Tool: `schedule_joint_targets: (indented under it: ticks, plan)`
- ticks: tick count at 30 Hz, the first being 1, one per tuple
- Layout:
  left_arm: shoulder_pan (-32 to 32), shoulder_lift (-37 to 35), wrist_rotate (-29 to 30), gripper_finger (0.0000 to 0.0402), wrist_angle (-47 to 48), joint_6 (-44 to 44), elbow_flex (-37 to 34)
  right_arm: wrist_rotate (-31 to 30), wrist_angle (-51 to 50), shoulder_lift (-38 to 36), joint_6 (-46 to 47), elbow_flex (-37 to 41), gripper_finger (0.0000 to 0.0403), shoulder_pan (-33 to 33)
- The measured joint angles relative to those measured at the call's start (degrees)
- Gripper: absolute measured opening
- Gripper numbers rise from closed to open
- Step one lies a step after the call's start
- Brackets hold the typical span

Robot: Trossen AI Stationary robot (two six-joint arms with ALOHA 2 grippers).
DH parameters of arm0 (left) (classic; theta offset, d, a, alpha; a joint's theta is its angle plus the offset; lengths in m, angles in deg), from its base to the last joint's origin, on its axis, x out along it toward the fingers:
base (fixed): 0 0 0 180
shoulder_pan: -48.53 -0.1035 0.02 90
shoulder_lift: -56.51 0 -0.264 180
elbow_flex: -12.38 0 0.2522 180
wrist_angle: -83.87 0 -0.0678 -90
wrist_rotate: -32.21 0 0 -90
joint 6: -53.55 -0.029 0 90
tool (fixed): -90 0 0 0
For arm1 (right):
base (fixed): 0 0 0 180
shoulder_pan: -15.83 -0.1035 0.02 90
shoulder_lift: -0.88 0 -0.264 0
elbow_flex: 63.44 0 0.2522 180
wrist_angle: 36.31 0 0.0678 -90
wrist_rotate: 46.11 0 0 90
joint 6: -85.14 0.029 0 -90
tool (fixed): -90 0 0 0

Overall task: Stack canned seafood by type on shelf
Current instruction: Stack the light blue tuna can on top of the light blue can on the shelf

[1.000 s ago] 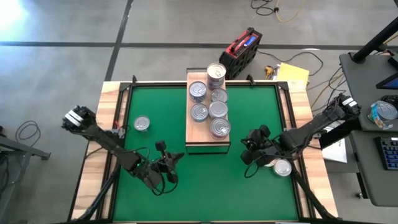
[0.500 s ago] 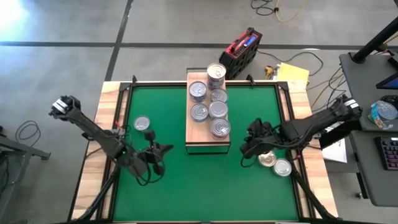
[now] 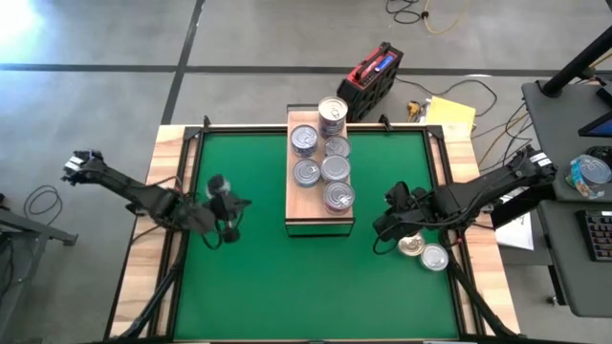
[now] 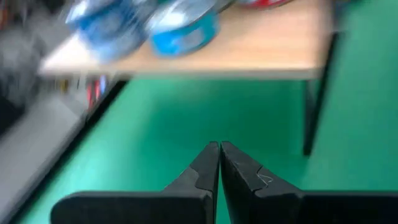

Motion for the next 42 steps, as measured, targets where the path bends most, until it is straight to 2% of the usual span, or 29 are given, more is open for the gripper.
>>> schedule_joint_targets:
  ticks: [5, 8, 14, 17, 20, 22, 29, 38, 42]
  plan:
    - [-3.9, -0.9, -1.6, 0.0000, 14.6, 17.2, 1.2, -5.4, 0.4, 0.3, -2.6, 0.0, 0.0009, 0.0]
    - [-4.9, -0.3, -2.6, 0.0000, 19.7, 25.2, 1.2, -7.3, 0.8, 0.3, -4.1, 0.0, 0.0009, 0.0]
    - [-8.6, 2.0, -2.7, 0.0000, 25.3, 35.2, 1.2, -12.1, 1.0, 0.3, -6.6, 0.1, 0.0009, 0.0]
    - [-12.0, 3.8, -6.2, 0.0000, 26.3, 38.3, 1.2, -13.9, 1.1, 0.3, -7.3, 0.1, 0.0009, 0.0]
    - [-15.6, 6.6, -12.0, 0.0000, 26.3, 39.9, 1.2, -16.1, 1.3, 0.5, -7.4, 0.1, 0.0009, 0.0]
    - [-16.9, 8.9, -13.8, 0.0000, 26.9, 39.9, 1.2, -17.8, 1.3, 0.9, -7.6, 0.1, 0.0009, 0.0]
    - [-17.6, 16.2, -14.2, 0.0000, 35.7, 42.3, 4.7, -19.6, 1.6, 3.3, -9.0, 0.2, 0.0009, 0.0]
    - [-18.7, 23.1, -14.0, 0.0000, 35.5, 38.1, 6.8, -19.6, 4.8, 6.8, -9.7, 0.2, 0.0009, 0.0]
    - [-18.7, 25.7, -15.5, 0.0000, 31.0, 35.3, 5.9, -19.6, 5.6, 7.5, -9.7, 0.2, 0.0009, 0.0]
